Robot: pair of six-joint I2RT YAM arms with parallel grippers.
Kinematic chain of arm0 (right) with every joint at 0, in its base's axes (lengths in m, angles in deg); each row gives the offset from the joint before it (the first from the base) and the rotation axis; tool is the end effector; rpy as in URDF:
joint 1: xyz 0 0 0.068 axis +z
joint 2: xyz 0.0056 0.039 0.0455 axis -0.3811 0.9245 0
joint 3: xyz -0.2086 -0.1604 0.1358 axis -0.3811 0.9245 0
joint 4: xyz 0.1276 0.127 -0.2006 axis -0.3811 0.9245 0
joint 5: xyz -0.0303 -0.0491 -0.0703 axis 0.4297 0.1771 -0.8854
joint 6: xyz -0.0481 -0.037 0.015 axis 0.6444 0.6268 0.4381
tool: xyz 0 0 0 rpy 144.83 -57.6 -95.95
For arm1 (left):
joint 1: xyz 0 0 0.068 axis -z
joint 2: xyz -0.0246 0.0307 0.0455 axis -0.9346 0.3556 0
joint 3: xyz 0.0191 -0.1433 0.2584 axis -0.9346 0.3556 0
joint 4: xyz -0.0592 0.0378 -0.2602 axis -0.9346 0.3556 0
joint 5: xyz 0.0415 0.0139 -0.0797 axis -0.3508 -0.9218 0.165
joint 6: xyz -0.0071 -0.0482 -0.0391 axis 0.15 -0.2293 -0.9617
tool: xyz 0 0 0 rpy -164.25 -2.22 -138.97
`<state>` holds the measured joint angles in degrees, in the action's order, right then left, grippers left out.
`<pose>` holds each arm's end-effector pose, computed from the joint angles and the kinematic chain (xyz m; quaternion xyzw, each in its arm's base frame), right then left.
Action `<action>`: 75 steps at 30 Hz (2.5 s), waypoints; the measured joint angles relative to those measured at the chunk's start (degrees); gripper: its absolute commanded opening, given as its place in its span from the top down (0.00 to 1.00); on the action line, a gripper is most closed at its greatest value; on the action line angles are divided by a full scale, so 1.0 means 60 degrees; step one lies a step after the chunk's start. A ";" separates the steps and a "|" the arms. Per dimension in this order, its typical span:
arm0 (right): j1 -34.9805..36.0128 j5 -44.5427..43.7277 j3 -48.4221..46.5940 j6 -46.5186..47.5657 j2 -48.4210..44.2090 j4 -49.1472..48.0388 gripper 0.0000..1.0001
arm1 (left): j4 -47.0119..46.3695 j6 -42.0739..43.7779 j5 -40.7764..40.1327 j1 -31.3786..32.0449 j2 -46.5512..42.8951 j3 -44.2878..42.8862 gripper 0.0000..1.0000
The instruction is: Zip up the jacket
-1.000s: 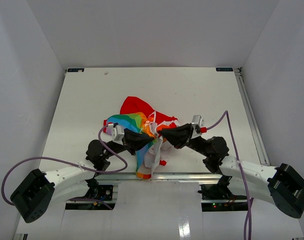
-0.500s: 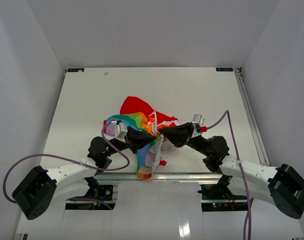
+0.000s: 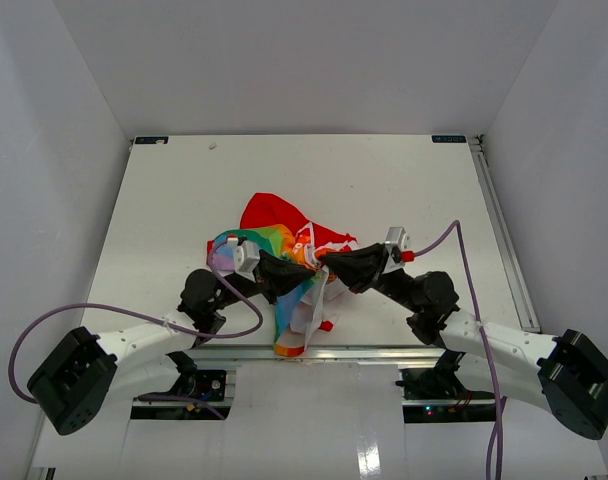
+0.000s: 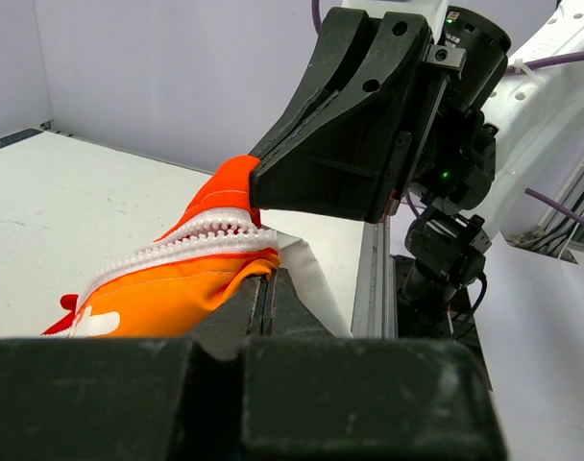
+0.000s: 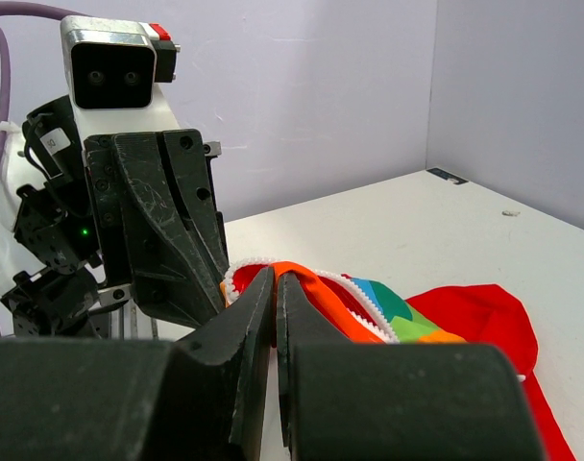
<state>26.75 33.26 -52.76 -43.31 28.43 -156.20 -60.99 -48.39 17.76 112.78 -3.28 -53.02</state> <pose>0.1232 0.1599 0.2965 -0.2547 0.4533 0.4942 0.6967 0.1369 -0.1638 0.2669 0.3271 0.5114 -0.5402 0.5829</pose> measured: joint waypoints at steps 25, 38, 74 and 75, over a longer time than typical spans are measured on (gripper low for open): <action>-0.0044 0.0156 -0.0043 0.0237 -0.1092 0.0634 0.49 | 0.2615 -0.0567 -0.0328 0.0022 -0.0285 -0.0099 1.00; -0.0010 -0.0979 -0.2446 0.3295 -0.2018 0.7158 0.24 | 0.4695 -0.0867 -0.0956 0.0022 -0.0871 -0.0379 1.00; 0.8219 -1.1237 -0.1682 1.2342 0.0733 0.6610 0.11 | 0.5865 -0.1504 -0.0389 -0.0489 -0.0564 -0.0951 1.00; 0.8251 -1.1312 -0.1551 1.2377 0.0715 0.6518 0.10 | 0.5865 -0.1510 -0.0373 -0.0503 -0.0565 -0.0951 1.00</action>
<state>76.25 -34.61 -62.07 30.95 32.72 -117.09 -25.81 -57.45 15.52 109.76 -6.68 -58.72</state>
